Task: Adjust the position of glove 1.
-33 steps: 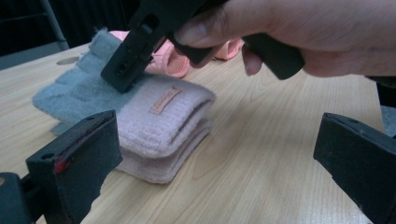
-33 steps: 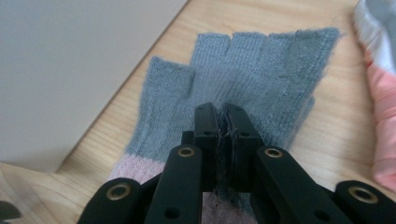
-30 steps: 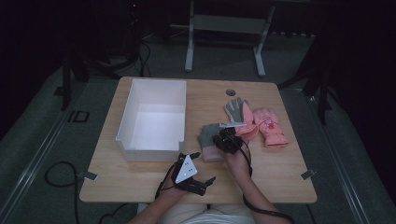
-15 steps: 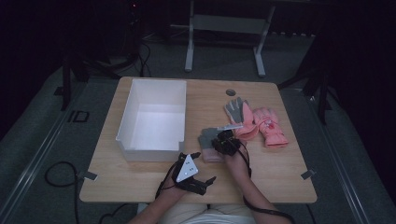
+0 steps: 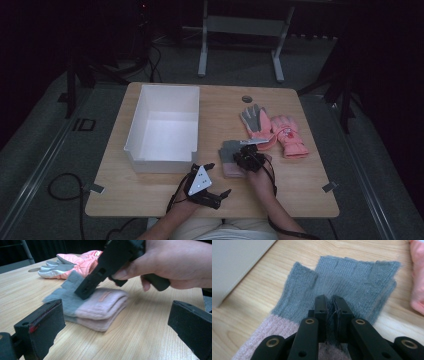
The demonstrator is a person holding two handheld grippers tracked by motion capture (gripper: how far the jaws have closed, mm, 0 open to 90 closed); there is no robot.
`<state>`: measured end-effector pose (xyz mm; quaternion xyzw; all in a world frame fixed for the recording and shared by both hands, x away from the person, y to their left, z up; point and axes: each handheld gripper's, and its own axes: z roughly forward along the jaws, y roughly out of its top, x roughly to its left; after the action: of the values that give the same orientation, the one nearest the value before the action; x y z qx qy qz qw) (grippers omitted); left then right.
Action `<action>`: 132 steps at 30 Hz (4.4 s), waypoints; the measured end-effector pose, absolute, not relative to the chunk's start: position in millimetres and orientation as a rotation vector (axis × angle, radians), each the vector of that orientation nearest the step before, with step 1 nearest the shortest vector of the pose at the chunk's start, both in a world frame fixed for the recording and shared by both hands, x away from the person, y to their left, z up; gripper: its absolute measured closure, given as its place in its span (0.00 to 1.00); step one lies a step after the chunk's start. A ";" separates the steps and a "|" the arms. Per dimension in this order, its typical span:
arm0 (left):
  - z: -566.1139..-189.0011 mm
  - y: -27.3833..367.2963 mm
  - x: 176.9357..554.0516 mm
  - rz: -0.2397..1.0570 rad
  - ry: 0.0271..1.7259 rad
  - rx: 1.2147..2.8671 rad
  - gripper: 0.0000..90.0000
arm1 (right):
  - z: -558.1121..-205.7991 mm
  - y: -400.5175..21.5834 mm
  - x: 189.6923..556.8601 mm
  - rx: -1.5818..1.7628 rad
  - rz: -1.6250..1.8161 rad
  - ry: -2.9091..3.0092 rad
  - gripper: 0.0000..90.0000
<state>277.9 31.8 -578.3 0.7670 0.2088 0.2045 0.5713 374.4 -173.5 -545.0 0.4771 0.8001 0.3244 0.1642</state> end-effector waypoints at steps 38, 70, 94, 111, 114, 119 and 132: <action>-544.3 13.8 292.8 0.368 0.470 1.877 0.07 | -500.0 -232.3 361.5 1.216 1.025 2.230 0.73; -573.1 -54.6 326.2 0.508 0.103 2.280 0.43 | -549.9 -233.4 428.7 1.266 0.990 2.505 0.56; -510.0 -45.4 326.7 0.422 0.146 2.328 0.76 | -498.4 -228.2 412.6 1.237 1.109 2.503 0.81; -439.0 -21.3 321.2 0.497 0.106 2.338 0.76 | -433.6 -216.2 411.9 1.101 1.265 2.493 0.81; -427.4 -13.3 324.3 0.503 0.107 2.341 0.76 | -422.3 -206.7 414.0 1.069 1.268 2.483 0.81; -413.1 7.2 330.2 0.522 0.107 2.353 0.76 | -411.1 -189.9 419.8 1.031 1.280 2.482 0.81; -404.1 65.9 338.8 0.589 0.189 2.375 0.76 | -395.7 -118.5 441.8 0.937 1.293 2.527 0.81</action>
<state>338.8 65.9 -404.1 0.9110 0.0726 0.2261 0.3370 441.8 -118.5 -395.7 0.3124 0.8429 0.4313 0.0762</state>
